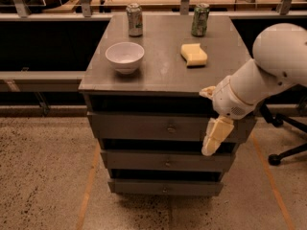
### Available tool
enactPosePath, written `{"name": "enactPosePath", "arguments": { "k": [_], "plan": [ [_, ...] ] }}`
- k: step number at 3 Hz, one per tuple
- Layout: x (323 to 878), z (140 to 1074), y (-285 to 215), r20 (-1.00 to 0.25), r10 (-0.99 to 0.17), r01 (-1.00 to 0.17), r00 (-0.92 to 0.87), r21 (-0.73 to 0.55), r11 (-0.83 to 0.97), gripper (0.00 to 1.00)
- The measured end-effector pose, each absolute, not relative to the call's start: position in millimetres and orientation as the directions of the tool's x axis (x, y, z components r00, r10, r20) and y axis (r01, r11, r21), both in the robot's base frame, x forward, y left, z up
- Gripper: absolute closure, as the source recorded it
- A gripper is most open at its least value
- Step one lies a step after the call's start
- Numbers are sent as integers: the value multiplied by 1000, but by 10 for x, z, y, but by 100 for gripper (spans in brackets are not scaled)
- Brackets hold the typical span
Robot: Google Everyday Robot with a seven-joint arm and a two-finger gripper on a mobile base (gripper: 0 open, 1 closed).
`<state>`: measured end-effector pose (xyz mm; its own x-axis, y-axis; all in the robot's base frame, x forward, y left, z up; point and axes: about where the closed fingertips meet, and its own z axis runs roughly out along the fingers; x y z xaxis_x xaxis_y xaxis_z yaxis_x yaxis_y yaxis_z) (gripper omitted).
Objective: Open top drawer
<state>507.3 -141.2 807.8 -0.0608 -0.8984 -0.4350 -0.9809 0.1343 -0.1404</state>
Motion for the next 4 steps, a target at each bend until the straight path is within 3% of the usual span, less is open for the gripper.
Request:
{"name": "enactPosePath", "arguments": {
  "k": [4],
  "plan": [
    [5165, 7413, -1521, -433, -890, -977, -144, -79, 197, 0]
  ]
}}
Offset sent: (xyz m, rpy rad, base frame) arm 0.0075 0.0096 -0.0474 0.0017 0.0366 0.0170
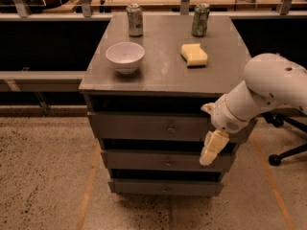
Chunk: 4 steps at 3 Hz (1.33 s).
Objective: Open top drawer
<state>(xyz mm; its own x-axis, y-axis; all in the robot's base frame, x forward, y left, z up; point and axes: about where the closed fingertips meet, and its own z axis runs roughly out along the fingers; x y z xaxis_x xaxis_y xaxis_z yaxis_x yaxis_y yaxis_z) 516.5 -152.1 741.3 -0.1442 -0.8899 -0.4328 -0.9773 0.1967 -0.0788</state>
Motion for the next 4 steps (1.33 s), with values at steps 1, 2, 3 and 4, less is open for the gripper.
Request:
{"name": "enactPosePath", "arguments": {
  "k": [1, 2, 3, 4],
  "plan": [
    [5273, 7269, -1545, -431, -893, -977, -132, -95, 190, 0],
    [5387, 7132, -1535, -405, -910, -979, -93, -128, 157, 0],
    [5553, 6947, -1501, -338, -940, -978, -56, -171, 120, 0],
    [5667, 6850, -1492, -310, -950, -977, -39, -186, 101, 0]
  ]
}}
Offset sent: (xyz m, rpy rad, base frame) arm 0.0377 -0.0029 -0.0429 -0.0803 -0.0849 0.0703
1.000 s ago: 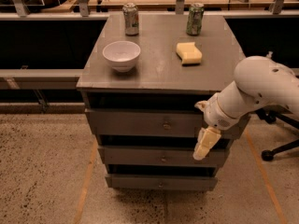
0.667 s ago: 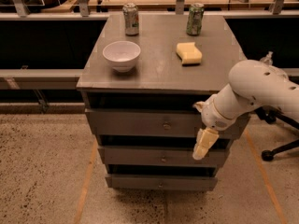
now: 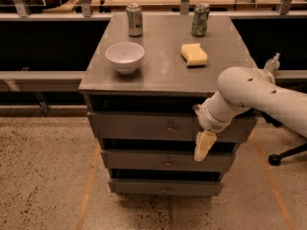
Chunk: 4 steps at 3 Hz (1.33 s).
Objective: Open top drawer
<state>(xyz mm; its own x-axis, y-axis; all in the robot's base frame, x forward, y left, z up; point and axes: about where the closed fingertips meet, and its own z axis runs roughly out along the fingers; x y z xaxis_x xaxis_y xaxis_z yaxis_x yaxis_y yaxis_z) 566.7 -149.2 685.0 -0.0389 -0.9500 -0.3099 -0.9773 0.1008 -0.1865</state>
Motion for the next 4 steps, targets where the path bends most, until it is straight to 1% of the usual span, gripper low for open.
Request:
{"name": "enactPosePath", "arguments": {
  "k": [1, 3, 4],
  "plan": [
    [5732, 6767, -1468, -299, -954, -979, -26, -186, 84, 18],
    [5654, 6707, -1426, -321, -947, -990, -13, -130, 57, 65],
    [5654, 6755, -1426, -322, -947, -990, -13, -130, 57, 88]
  ]
}}
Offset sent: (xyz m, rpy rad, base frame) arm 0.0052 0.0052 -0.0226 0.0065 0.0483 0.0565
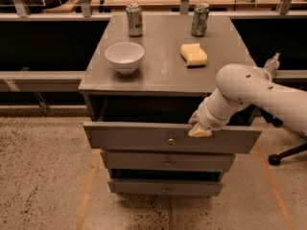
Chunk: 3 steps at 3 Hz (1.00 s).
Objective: Open top drawer
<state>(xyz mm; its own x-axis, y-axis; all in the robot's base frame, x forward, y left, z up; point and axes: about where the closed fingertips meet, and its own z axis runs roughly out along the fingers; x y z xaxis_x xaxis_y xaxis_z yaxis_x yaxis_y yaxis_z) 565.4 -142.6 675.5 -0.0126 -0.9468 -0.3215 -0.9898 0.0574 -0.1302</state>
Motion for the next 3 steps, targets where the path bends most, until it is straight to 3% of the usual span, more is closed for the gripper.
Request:
{"name": "enactPosePath", "arguments": {
  "k": [1, 2, 3],
  "plan": [
    [5653, 6836, -1426, -322, -947, -990, -13, -130, 57, 100],
    [5652, 6852, -1426, -322, -947, -990, -13, -130, 58, 85],
    [5309, 6947, -1401, -355, -931, -993, -90, -33, 109, 62]
  ]
}}
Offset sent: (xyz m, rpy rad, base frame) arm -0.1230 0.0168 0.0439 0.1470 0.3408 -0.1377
